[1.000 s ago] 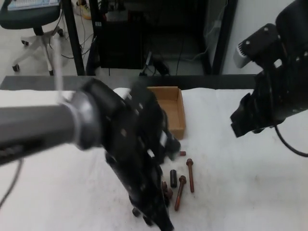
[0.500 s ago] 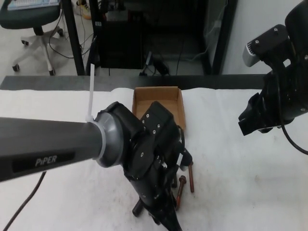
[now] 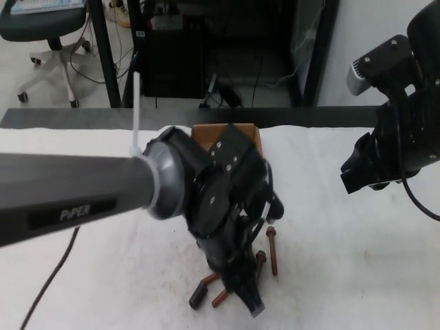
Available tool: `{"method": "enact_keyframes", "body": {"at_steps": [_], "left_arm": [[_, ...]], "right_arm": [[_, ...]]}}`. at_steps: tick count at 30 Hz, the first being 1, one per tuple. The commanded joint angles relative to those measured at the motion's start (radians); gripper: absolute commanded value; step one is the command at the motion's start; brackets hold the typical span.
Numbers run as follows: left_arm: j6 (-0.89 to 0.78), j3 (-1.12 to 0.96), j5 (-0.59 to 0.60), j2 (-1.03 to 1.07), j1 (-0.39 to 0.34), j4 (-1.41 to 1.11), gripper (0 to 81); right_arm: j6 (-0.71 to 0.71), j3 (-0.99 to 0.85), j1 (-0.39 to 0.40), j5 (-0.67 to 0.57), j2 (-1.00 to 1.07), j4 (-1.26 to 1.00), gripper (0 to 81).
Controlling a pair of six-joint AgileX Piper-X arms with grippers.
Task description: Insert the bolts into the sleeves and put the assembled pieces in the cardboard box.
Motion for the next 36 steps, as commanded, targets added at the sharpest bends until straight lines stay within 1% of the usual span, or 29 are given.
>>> {"method": "enact_keyframes", "body": {"at_steps": [1,5,12,21,29,36], "left_arm": [[0.006,-0.042,0.015,0.019,-0.004,0.062,38.0],[0.006,-0.086,0.015,0.067,-0.004,0.144,38.0],[0.006,-0.086,0.015,0.097,-0.004,0.163,38.0],[-0.001,-0.086,0.015,0.131,-0.004,0.128,38.0],[-0.025,-0.086,0.015,0.136,-0.004,0.042,38.0],[-0.025,-0.086,0.015,0.136,-0.001,0.036,37.8]], "right_arm": [[0.003,-0.011,-0.005,-0.015,-0.009,0.003,33.9],[0.003,-0.011,-0.005,-0.015,-0.009,0.003,33.9],[0.003,-0.011,-0.005,-0.015,-0.009,0.003,33.9],[0.003,-0.011,-0.005,-0.015,-0.009,0.015,33.9],[0.003,-0.011,-0.005,-0.008,-0.009,0.018,33.9],[0.003,-0.011,-0.005,-0.008,-0.009,0.018,33.9]]}}
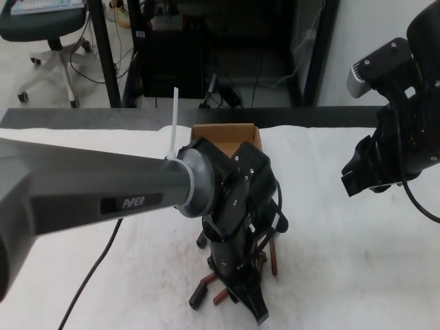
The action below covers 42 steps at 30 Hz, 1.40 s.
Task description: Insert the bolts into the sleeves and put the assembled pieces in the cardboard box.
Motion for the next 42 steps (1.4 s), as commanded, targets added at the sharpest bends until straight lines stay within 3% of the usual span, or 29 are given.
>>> {"method": "enact_keyframes", "body": {"at_steps": [1,7,9,14,16,24,31,39,42], "left_arm": [[-0.010,-0.009,0.009,-0.003,0.000,-0.011,37.8],[-0.010,-0.009,0.009,0.019,0.005,0.001,36.6],[-0.010,-0.009,0.009,0.036,0.005,0.016,30.7],[-0.010,-0.009,0.009,0.075,0.005,0.023,5.4],[-0.010,-0.009,0.009,0.077,0.005,0.009,0.1],[-0.015,-0.053,0.009,0.053,0.005,0.105,0.0],[-0.025,-0.078,0.009,-0.145,0.022,0.098,0.0],[-0.119,-0.073,0.009,-0.452,0.115,0.065,0.0],[-0.165,-0.047,0.035,-0.561,0.179,0.021,0.0]], "right_arm": [[0.003,-0.011,-0.005,-0.007,-0.009,0.003,33.9],[0.003,-0.011,-0.005,-0.007,-0.009,0.003,33.9],[0.003,-0.011,-0.005,-0.007,-0.009,0.003,33.9],[0.003,-0.011,-0.007,-0.007,-0.009,0.003,33.9],[0.003,-0.011,-0.007,0.001,-0.009,0.003,33.9],[0.003,-0.011,-0.007,0.004,-0.009,0.003,33.9],[-0.040,-0.011,-0.014,0.106,-0.009,0.001,33.9],[-0.020,-0.011,-0.104,0.120,-0.009,-0.033,33.9],[-0.019,-0.011,-0.128,0.019,-0.009,-0.041,33.9]]}}
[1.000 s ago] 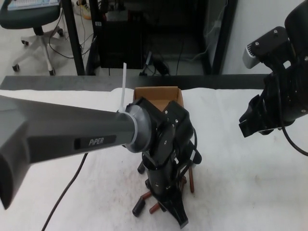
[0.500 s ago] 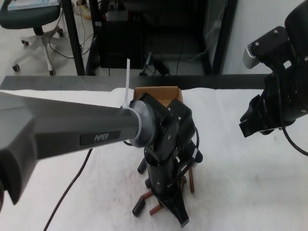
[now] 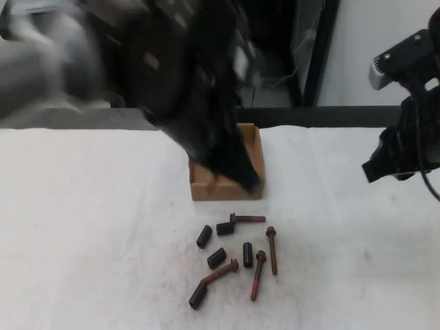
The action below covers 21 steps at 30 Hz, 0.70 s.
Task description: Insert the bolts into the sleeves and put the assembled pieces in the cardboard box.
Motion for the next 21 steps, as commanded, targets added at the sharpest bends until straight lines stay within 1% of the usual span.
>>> {"method": "enact_keyframes", "body": {"at_steps": [1,3,5,6,7,9,11,15,18,21], "left_arm": [[-0.026,0.009,0.018,-0.029,0.017,-0.018,0.0],[-0.079,0.052,0.051,-0.099,0.064,-0.072,0.0],[-0.132,0.128,0.101,-0.165,0.123,-0.160,0.0],[-0.157,0.164,0.124,-0.190,0.147,-0.209,0.0],[-0.189,0.212,0.163,-0.218,0.177,-0.261,0.0],[-0.246,0.304,0.254,-0.264,0.237,-0.357,0.0],[-0.312,0.422,0.380,-0.307,0.289,-0.467,0.0],[-0.436,0.615,0.592,-0.372,0.365,-0.715,0.0],[-0.565,0.717,0.674,-0.407,0.408,-0.915,0.0],[-0.611,0.766,0.679,-0.430,0.440,-1.002,0.0]], "right_arm": [[0.008,-0.011,-0.026,-0.157,-0.009,-0.020,33.9],[0.016,-0.011,-0.025,-0.281,-0.009,-0.026,33.9],[0.101,-0.011,-0.016,-0.379,-0.009,-0.058,33.9],[0.159,-0.011,-0.010,-0.392,-0.009,-0.081,33.9],[0.211,-0.011,0.000,-0.389,-0.009,-0.105,33.9],[0.267,-0.011,0.017,-0.384,-0.009,-0.145,33.9],[0.281,-0.011,0.041,-0.384,-0.007,-0.171,33.7],[0.280,-0.011,0.118,-0.365,0.026,-0.153,29.3],[0.293,-0.011,0.184,-0.360,0.079,-0.123,27.2],[0.312,-0.011,0.250,-0.313,0.142,-0.108,27.0]]}}
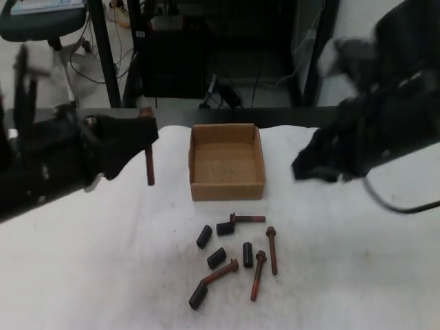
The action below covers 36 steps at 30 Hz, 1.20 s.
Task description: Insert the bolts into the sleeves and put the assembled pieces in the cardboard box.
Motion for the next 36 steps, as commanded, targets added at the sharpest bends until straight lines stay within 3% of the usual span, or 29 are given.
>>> {"method": "enact_keyframes", "body": {"at_steps": [1,7,20,28,36], "left_arm": [[-0.048,0.027,0.031,-0.021,0.019,-0.105,0.0],[-0.040,0.024,0.031,-0.022,0.057,-0.101,0.0],[-0.040,0.024,0.031,-0.022,0.064,-0.101,0.0],[-0.040,0.024,0.031,-0.022,0.064,-0.101,0.0],[-0.040,0.024,0.023,-0.022,0.057,-0.101,0.0]], "right_arm": [[0.022,-0.006,0.078,0.064,0.081,0.028,27.0],[0.018,-0.079,0.165,0.139,0.250,0.147,27.0],[0.032,-0.415,0.176,0.196,0.516,0.322,27.0],[0.161,-0.421,0.179,0.196,0.556,0.374,27.0],[0.229,-0.421,0.236,0.189,0.614,0.377,27.0]]}}
